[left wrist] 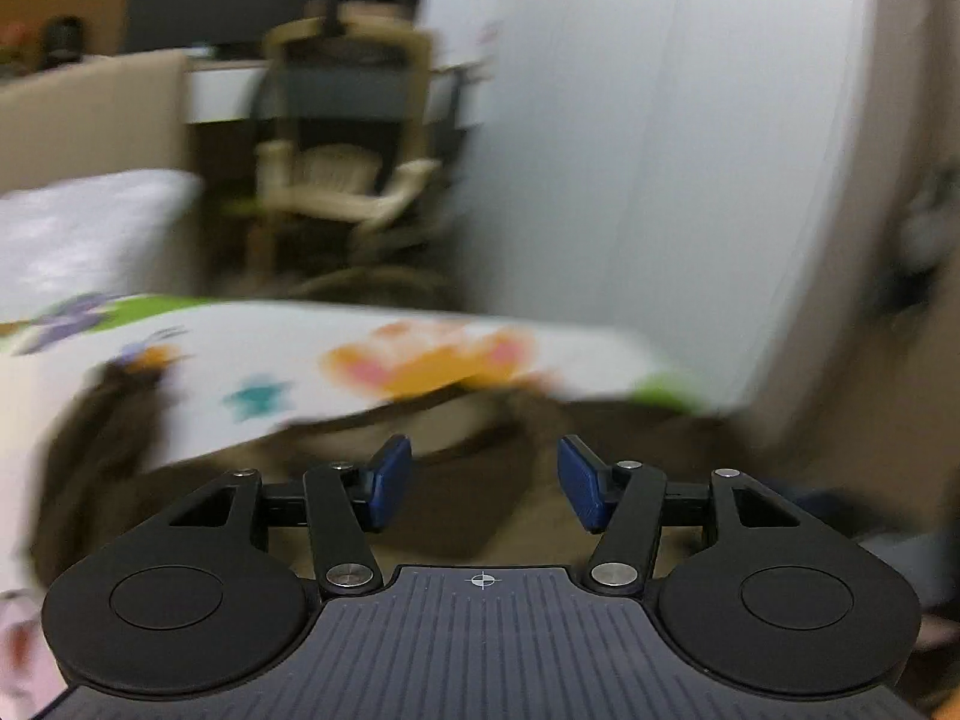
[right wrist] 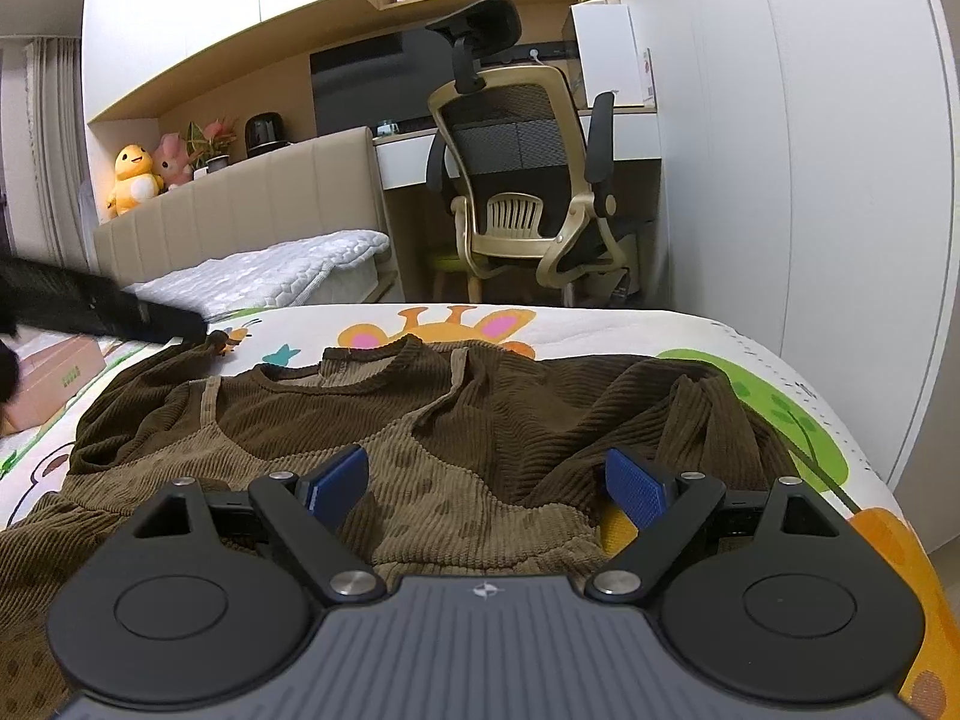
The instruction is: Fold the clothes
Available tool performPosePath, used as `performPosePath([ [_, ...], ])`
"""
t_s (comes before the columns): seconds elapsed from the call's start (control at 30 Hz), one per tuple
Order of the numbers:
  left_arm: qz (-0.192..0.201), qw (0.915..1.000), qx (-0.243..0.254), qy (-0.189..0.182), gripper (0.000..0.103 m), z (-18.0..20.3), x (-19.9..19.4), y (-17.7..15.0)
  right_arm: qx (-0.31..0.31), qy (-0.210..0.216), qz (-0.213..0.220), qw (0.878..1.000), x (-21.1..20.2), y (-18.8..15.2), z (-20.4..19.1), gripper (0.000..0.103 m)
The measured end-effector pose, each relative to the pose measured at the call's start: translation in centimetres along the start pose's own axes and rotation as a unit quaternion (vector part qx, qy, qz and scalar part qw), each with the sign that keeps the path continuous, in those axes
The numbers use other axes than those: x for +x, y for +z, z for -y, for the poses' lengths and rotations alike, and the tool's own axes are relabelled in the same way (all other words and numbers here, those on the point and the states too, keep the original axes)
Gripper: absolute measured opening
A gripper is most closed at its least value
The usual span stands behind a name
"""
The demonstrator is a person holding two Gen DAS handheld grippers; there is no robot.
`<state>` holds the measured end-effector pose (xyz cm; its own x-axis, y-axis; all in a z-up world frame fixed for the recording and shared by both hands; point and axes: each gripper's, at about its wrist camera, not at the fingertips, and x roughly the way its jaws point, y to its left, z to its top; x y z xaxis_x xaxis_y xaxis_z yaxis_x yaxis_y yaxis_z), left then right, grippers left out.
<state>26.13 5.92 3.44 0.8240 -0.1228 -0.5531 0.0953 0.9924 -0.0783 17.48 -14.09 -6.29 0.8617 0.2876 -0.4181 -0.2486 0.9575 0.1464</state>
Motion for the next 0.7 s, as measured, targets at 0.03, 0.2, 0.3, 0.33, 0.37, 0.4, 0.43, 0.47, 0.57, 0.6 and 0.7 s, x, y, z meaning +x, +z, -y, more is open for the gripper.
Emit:
performPosePath([
  [0.03, 0.001, 0.9991, 0.004, 0.042, 0.061, -0.8, 0.5, -0.3, -0.001, 0.000, 0.000, 1.000, 0.0, 0.0, 0.0, 0.087],
  [0.2, -0.002, 0.9839, -0.025, 0.177, 0.073, -7.5, 4.2, -0.2, -0.003, 0.000, -0.002, 1.000, 0.1, 0.1, -0.1, 0.087],
  [0.3, -0.044, 0.9794, -0.047, 0.191, 0.076, -10.6, 6.3, -0.1, -0.001, 0.001, -0.004, 1.000, 0.2, 0.1, 0.0, 0.087],
  [0.33, -0.053, 0.9781, -0.056, 0.193, 0.076, -11.4, 7.0, -0.2, 0.000, 0.002, -0.005, 1.000, 0.2, 0.1, 0.0, 0.087],
  [0.37, -0.058, 0.9774, -0.066, 0.192, 0.076, -12.1, 7.5, -0.3, 0.000, 0.003, -0.006, 1.000, 0.2, 0.1, 0.0, 0.087],
  [0.4, -0.061, 0.9768, -0.074, 0.191, 0.074, -12.8, 8.1, -0.5, 0.001, 0.003, -0.006, 1.000, 0.3, 0.1, 0.1, 0.087],
  [0.43, -0.065, 0.9763, -0.076, 0.192, 0.068, -13.2, 8.7, -0.7, 0.003, 0.004, -0.007, 1.000, 0.3, 0.1, 0.1, 0.087],
  [0.47, -0.065, 0.9756, -0.069, 0.198, 0.057, -13.2, 8.9, -1.1, 0.004, 0.004, -0.007, 1.000, 0.3, 0.1, 0.1, 0.087],
  [0.57, -0.055, 0.9762, -0.026, 0.208, 0.009, -12.7, 8.7, -1.5, 0.007, 0.005, -0.007, 1.000, 0.3, 0.1, 0.2, 0.087],
  [0.6, -0.054, 0.9763, -0.019, 0.209, 0.008, -12.4, 8.3, -1.3, 0.007, 0.005, -0.007, 1.000, 0.3, 0.1, 0.2, 0.087],
  [0.7, -0.025, 0.9835, -0.017, 0.178, 0.008, -10.7, 5.6, 0.1, 0.007, 0.005, -0.007, 1.000, 0.4, 0.1, 0.2, 0.087],
])
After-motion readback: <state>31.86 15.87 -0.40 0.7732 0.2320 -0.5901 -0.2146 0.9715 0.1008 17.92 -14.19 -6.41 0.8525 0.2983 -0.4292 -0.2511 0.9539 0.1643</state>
